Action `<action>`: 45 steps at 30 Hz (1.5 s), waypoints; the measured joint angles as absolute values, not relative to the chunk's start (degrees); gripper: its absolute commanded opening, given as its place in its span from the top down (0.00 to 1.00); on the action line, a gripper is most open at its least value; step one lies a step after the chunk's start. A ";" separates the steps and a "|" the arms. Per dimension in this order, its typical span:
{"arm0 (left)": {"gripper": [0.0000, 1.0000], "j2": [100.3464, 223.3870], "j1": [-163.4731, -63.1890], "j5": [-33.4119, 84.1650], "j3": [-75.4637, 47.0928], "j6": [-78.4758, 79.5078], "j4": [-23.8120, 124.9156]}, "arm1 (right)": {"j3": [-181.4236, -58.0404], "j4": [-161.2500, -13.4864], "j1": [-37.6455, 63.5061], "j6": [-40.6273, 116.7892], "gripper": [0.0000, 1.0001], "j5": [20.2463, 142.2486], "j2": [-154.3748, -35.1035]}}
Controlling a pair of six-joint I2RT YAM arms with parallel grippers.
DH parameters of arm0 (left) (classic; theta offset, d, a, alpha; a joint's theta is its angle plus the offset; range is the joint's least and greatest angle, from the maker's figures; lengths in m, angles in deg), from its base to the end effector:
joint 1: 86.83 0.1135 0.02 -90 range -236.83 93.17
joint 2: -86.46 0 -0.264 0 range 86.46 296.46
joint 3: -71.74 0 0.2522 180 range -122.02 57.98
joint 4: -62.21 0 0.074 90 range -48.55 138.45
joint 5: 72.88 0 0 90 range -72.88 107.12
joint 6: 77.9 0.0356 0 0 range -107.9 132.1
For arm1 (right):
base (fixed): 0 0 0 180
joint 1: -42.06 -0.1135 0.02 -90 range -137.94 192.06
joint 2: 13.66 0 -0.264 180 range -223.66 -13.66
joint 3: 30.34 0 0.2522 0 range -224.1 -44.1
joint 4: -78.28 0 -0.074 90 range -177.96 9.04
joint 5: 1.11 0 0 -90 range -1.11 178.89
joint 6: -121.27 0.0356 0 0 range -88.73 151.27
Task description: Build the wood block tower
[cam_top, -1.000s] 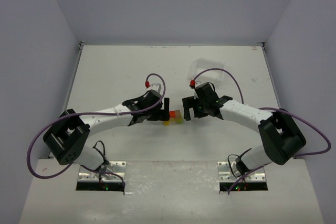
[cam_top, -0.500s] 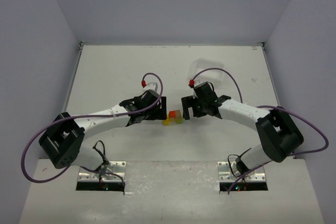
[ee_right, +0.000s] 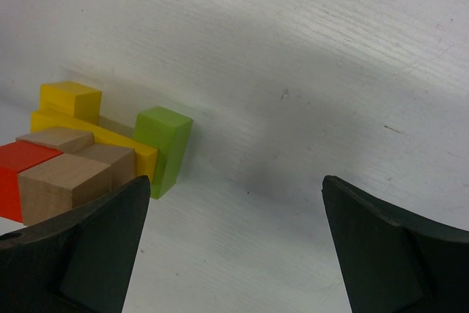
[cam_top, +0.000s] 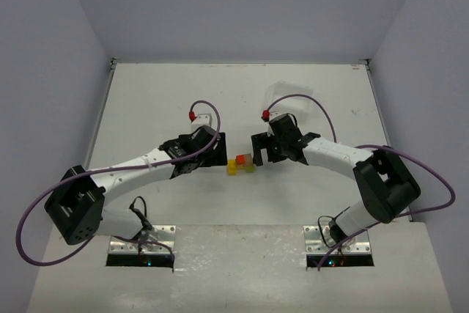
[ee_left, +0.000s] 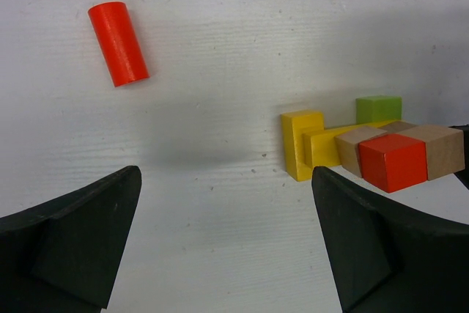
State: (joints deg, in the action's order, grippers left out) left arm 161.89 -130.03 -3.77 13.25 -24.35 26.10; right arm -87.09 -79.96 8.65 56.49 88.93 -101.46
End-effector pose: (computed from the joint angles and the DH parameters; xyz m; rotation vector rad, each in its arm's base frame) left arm 0.1977 -0.1683 0.2098 -0.0063 2.4213 -0.1750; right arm 0.2439 0.1609 0.1599 -0.1813 2.5371 0.4182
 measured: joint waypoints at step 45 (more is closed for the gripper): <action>0.00 161.11 -130.03 -4.77 13.30 -24.46 25.03 | -87.10 -80.47 8.65 56.81 0.01 84.31 -101.60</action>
State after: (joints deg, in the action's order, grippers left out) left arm 161.11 -130.03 -4.77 13.30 -24.46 25.03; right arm -87.10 -80.47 8.65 56.81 84.31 -101.60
